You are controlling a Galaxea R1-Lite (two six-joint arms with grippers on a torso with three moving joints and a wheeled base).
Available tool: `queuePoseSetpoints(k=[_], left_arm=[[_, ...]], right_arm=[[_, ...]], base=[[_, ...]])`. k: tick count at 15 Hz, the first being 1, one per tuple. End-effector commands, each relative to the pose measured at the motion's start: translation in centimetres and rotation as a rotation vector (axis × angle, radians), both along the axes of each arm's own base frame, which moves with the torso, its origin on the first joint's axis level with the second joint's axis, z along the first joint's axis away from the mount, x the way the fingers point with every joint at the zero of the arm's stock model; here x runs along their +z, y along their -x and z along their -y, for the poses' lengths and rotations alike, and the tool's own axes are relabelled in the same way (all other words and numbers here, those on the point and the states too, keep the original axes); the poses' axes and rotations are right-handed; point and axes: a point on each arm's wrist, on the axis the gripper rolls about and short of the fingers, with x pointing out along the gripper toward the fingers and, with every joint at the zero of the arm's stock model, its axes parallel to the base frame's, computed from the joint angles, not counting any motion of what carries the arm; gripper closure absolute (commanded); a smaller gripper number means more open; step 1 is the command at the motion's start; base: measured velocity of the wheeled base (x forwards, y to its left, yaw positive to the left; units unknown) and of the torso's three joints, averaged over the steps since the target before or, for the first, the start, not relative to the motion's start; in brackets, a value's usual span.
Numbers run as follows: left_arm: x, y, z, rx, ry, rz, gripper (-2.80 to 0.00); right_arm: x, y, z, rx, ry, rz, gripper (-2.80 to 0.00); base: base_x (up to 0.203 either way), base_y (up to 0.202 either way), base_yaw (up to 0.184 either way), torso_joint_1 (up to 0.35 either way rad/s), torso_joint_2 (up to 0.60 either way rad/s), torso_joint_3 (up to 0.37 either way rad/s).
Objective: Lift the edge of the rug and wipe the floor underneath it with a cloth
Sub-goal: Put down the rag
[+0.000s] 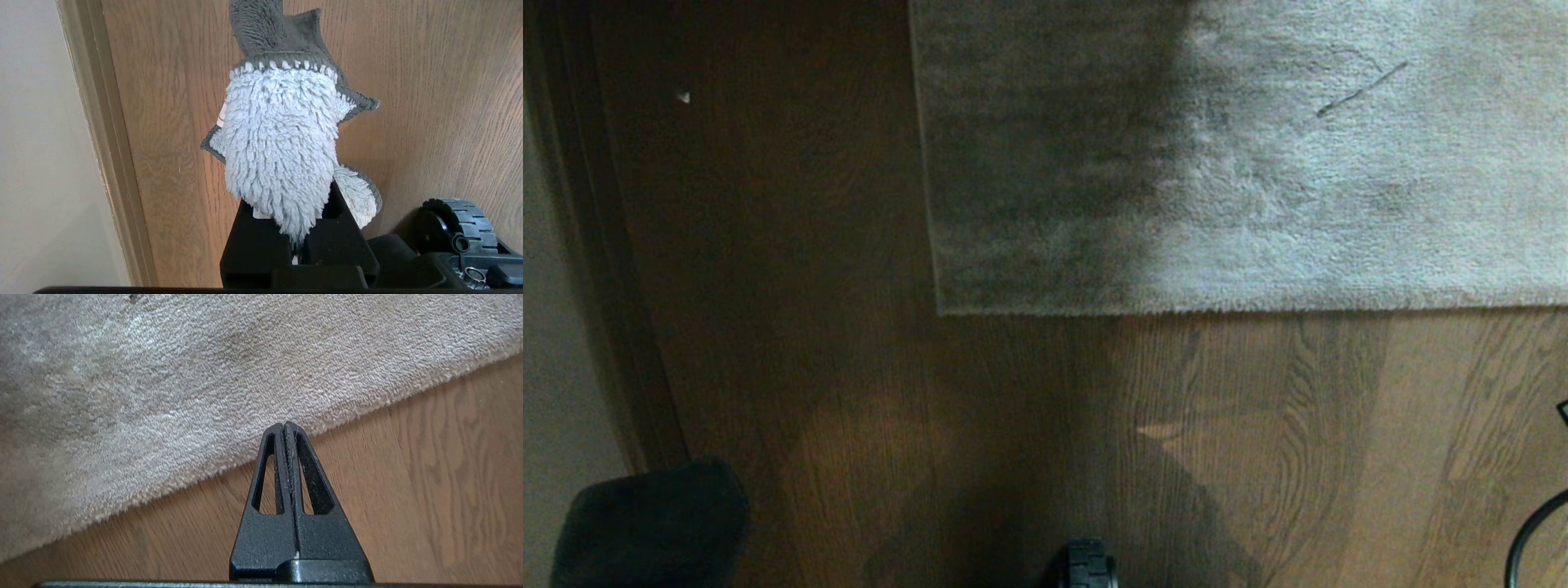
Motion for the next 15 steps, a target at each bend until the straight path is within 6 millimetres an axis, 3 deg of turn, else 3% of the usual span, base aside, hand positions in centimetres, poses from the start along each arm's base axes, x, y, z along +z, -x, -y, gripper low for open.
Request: queuePoseSetpoints(k=[1, 9, 13, 15], left_arm=[[0.0, 0.0, 0.0, 0.002, 0.001, 0.001, 0.00], [0.0, 0.0, 0.0, 0.000, 0.001, 0.001, 0.00], [0.0, 0.0, 0.0, 0.001, 0.001, 0.001, 0.00], [0.0, 0.0, 0.0, 0.001, 0.001, 0.001, 0.00]], right_arm=[[0.5, 1.4, 0.2, 0.010, -0.004, 0.035, 0.00], [-1.3, 6.3, 0.7, 0.178, 0.057, -0.067, 0.00], [-4.1, 10.7, 1.2, 0.276, 0.122, -0.099, 0.00], [-5.6, 11.4, 1.3, 0.305, 0.151, -0.172, 0.00]], base=[[0.000, 0.000, 0.000, 0.000, 0.00, 0.000], [0.000, 0.000, 0.000, 0.000, 0.00, 0.000], [0.000, 0.000, 0.000, 0.000, 0.00, 0.000], [0.000, 0.000, 0.000, 0.000, 0.00, 0.000]])
